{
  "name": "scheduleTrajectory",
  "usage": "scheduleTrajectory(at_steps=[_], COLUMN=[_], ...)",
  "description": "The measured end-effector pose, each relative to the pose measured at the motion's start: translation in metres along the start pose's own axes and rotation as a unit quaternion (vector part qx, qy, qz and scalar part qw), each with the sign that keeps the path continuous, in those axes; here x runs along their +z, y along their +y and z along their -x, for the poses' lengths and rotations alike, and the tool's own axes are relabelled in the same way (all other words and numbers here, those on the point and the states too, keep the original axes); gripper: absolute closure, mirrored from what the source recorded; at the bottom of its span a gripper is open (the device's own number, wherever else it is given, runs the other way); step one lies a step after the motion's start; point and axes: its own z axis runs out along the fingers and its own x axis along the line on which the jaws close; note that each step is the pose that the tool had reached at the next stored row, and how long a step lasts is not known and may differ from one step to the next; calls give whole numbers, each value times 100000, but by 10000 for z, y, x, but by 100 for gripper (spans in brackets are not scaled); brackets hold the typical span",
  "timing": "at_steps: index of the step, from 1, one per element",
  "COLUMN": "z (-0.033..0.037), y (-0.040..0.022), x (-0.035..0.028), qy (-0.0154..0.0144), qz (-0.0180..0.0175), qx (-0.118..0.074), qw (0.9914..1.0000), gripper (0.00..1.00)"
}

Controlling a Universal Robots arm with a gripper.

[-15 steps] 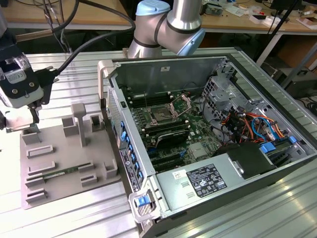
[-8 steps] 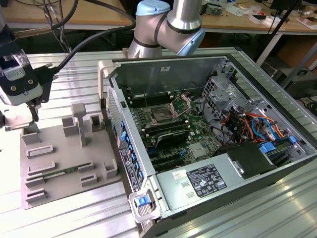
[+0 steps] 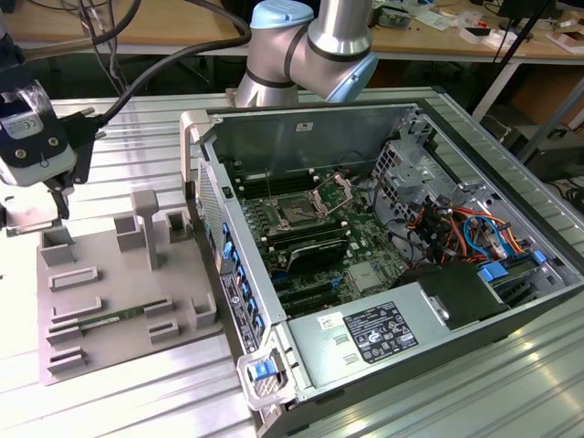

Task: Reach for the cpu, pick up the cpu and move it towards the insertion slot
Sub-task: 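Pick up the cpu and move it towards the insertion slot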

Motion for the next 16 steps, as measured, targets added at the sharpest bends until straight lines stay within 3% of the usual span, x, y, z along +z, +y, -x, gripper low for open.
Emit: scheduleTrajectory(at_steps=[16], z=[0], y=[7], x=[-134], qy=[-3], qz=[13], qx=[0], qw=[100000], gripper=[45])
